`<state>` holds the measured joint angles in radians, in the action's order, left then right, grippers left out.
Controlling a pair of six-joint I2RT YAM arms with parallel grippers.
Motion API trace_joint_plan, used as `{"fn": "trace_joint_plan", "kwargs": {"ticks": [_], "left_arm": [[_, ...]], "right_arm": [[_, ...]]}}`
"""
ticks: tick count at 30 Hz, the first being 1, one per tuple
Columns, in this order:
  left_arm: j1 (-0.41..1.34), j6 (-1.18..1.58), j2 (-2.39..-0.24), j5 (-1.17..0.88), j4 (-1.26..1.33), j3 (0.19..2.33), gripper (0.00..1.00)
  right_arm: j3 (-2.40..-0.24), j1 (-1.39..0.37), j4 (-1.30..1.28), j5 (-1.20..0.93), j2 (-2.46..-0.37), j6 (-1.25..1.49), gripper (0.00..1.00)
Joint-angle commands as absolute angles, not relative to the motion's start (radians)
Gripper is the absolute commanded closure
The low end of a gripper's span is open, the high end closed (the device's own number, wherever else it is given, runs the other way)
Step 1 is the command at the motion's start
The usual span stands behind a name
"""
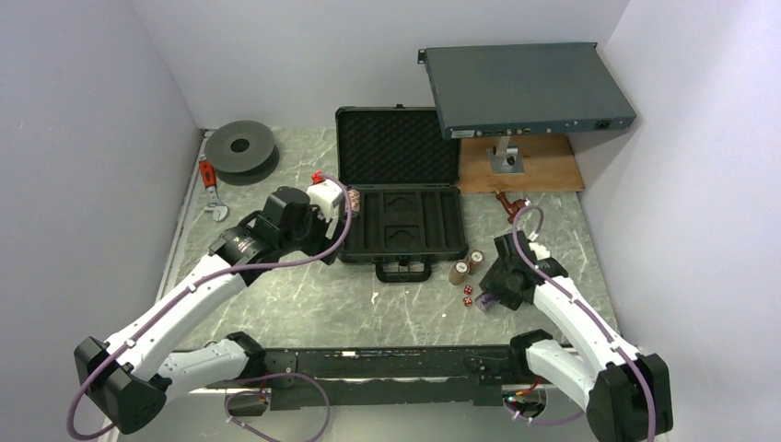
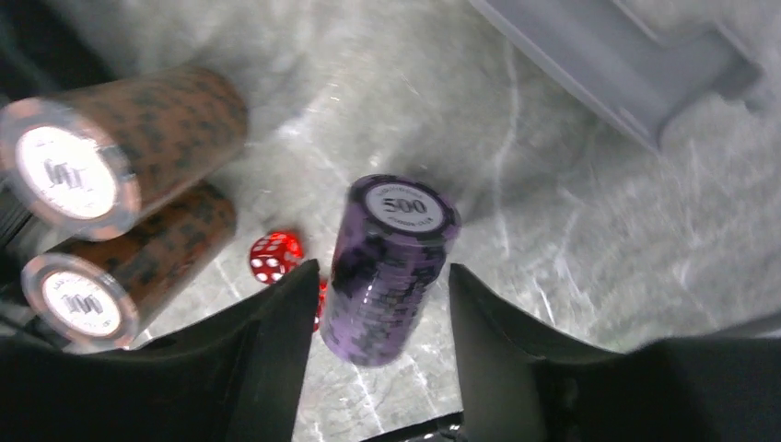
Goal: Pack up texas hold em set
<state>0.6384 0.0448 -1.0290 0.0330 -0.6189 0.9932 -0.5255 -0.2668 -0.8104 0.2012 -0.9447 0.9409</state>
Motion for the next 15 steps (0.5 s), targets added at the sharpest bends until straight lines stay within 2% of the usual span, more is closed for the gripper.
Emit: {"fn": "trace_joint_plan", "kwargs": {"ticks": [1, 2, 3, 6, 9, 15], "left_arm": [[0.643, 0.035, -1.034, 0.045, -0.623, 1.021, 0.15], [0.643, 0.034, -1.035, 0.044, -0.623, 1.021, 0.15], [0.643, 0.033, -1.035, 0.044, -0.623, 1.021, 0.15], [0.643, 0.034, -1.038, 0.043, -0.624, 1.022, 0.15], [0.642, 0.035, -1.039, 0.041, -0.626, 1.022, 0.15], [0.643, 0.034, -1.036, 0.040, -0.626, 1.023, 0.15]], "right_arm": [[-0.522, -0.262, -0.682, 0.158, -0.868, 0.832, 0.35], [-0.522, -0.262, -0.681, 0.162, -0.860, 0.833, 0.26], [-0.521, -0.262, -0.683, 0.166, -0.855, 0.836, 0.22], [-0.530, -0.262, -0.704, 0.187, -0.873, 0.858, 0.13], [-0.553, -0.262, -0.750, 0.231, -0.923, 0.904, 0.12], [-0.562, -0.262, -0.774, 0.227, -0.976, 1.032, 0.23]]}}
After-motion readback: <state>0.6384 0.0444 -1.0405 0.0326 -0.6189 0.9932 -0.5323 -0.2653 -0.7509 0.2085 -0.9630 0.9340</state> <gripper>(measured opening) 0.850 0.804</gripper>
